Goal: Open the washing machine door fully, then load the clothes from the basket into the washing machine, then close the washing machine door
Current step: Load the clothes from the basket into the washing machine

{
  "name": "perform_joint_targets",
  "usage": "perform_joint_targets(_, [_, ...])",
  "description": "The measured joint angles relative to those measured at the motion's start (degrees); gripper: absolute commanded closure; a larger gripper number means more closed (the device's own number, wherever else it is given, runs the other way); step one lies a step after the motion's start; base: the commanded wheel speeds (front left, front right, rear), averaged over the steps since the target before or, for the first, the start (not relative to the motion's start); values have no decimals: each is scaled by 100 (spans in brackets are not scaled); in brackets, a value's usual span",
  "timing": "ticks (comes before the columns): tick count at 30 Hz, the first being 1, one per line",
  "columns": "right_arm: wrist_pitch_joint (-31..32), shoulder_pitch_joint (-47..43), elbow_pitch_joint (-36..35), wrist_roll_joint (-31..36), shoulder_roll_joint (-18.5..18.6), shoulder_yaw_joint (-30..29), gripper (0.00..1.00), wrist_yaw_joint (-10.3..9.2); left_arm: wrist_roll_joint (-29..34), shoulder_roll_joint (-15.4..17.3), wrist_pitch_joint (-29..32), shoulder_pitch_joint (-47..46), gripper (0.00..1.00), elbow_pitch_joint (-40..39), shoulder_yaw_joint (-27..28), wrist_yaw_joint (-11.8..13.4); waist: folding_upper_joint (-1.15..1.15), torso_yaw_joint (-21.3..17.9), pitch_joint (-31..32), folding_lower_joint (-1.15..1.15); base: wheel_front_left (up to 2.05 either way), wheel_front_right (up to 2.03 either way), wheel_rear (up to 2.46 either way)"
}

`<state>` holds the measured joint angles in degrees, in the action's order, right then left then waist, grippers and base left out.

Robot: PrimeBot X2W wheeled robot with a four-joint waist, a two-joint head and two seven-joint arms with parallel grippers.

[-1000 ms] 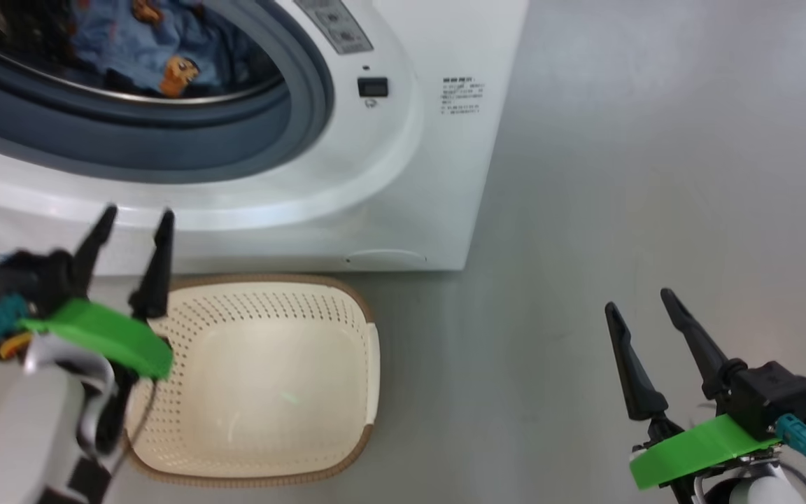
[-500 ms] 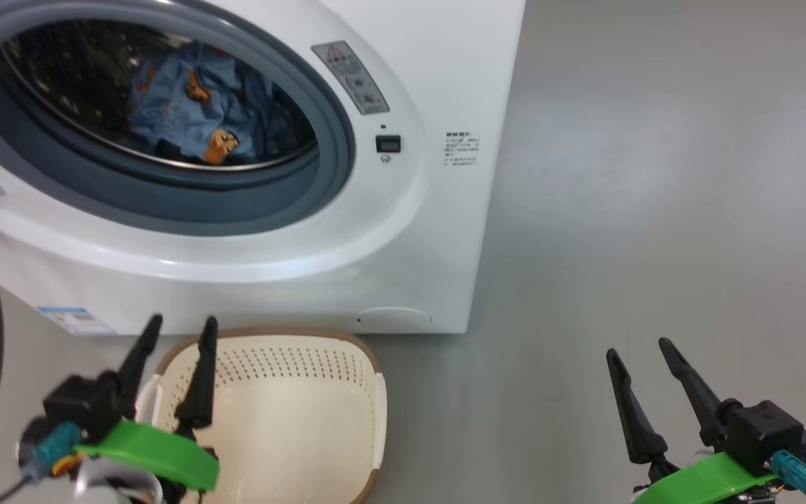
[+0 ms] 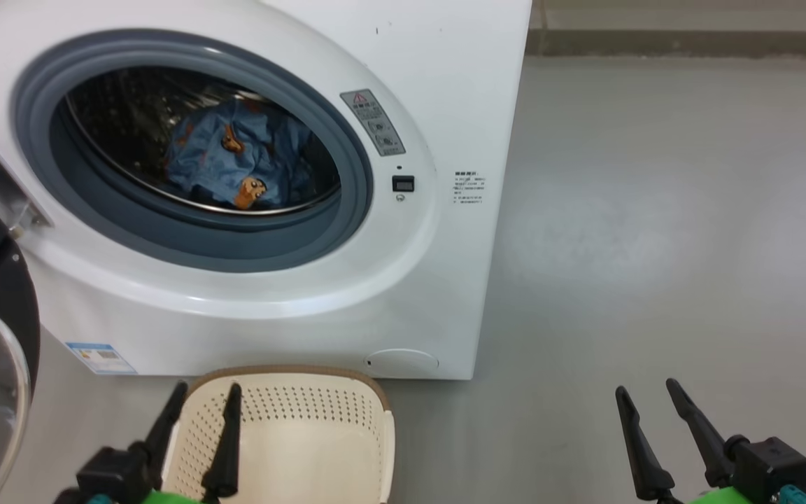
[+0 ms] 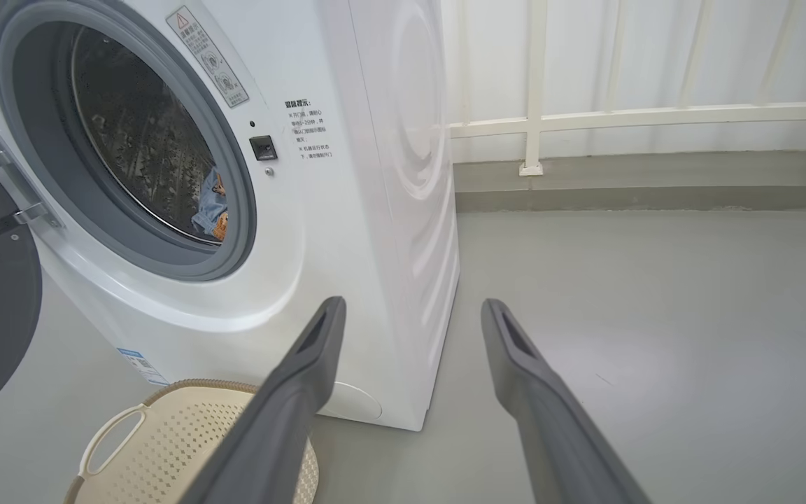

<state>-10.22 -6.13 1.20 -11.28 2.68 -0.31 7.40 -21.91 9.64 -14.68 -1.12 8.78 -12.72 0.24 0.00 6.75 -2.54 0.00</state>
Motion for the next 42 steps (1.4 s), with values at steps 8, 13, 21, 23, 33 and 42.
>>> perform_joint_targets(8, [-49,-85,92,-204,-9,67,0,0,249,-188,0,288,0,31,35,-146,0,1,237,0,0,0,0])
perform_joint_targets(13, [-70,-120,127,-234,-12,78,0,0,453,-276,0,381,0,73,78,-203,0,-30,334,0,0,0,0])
perform_joint_targets(21, [-154,-129,180,-304,-15,109,0,0,715,-443,0,511,0,86,278,-261,0,-67,392,0,0,0,0])
perform_joint_targets(23, [-155,-157,197,-304,-16,110,0,0,771,-491,0,518,0,87,299,-311,0,-53,406,0,0,0,0])
perform_joint_targets(33, [-157,-204,214,-304,-24,107,0,0,989,-582,0,573,0,93,370,-413,0,2,415,0,0,0,0])
perform_joint_targets(42, [-157,-204,216,-304,-25,107,0,0,1028,-638,0,573,0,93,457,-504,0,-3,420,0,0,0,0])
